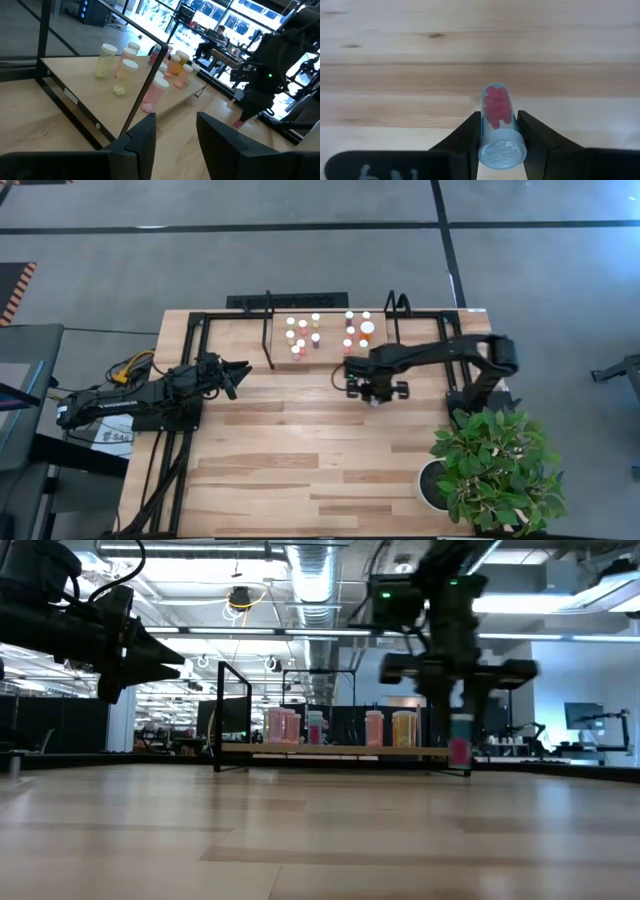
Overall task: Pick and place medicine bottles onto shelf by color
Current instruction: Put the blue pill bottle on the shelf
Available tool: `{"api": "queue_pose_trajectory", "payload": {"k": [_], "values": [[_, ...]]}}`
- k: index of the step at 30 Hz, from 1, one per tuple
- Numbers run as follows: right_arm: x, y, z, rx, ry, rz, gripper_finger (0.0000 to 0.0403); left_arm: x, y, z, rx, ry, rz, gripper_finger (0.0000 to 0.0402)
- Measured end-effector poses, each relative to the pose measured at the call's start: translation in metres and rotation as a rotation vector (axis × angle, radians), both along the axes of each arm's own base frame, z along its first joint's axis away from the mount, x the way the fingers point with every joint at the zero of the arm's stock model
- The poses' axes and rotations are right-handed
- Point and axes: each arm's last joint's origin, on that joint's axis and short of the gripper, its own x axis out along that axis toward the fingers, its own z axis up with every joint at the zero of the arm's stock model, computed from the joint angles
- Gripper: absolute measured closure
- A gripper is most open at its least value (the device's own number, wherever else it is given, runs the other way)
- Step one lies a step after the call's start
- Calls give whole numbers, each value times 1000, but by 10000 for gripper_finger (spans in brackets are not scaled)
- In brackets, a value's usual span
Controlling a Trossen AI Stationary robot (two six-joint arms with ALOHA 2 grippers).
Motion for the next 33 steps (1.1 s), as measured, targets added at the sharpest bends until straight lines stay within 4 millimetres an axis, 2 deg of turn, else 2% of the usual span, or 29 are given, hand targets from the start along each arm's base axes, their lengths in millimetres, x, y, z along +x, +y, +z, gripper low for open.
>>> {"api": "queue_pose_trajectory", "payload": {"k": [6,13,22,33], "values": [[39,-11,1,-13,-32,81,278,0,0,0,0,0,0,274],[69,-22,-4,-16,-4,155,277,0,0,0,0,0,0,274],[95,-37,8,-87,-79,199,272,0,0,0,0,1,0,274],[117,-48,-12,-80,-42,311,273,0,0,0,0,1,0,274]]}}
